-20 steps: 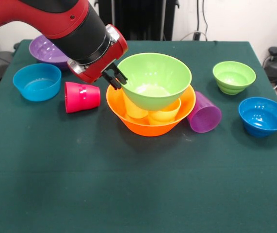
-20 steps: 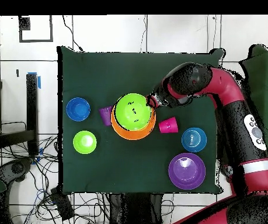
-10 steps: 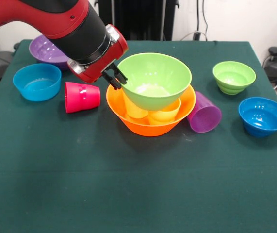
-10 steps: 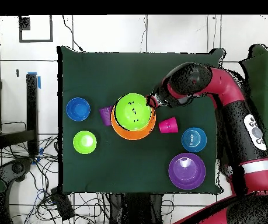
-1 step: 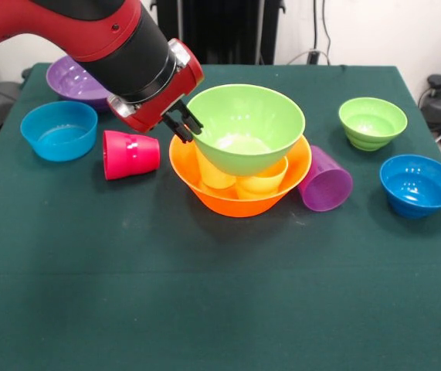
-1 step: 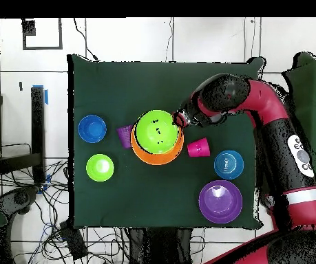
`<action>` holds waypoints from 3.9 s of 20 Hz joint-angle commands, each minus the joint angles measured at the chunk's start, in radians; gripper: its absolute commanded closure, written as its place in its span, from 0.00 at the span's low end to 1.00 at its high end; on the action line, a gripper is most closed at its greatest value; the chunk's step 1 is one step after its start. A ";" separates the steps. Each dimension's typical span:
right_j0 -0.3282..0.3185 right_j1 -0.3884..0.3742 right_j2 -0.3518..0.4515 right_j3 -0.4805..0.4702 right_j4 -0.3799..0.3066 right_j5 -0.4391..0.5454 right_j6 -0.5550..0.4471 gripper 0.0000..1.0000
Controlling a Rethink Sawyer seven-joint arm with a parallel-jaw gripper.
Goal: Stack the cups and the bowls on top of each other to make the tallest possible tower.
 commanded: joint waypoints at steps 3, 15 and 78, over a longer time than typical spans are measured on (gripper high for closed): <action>0.042 0.033 -0.031 0.057 -0.028 -0.069 -0.162 1.00; 0.047 0.021 -0.028 0.066 -0.033 -0.079 -0.155 1.00; 0.200 -0.087 -0.071 -0.272 -0.112 0.102 -0.256 0.00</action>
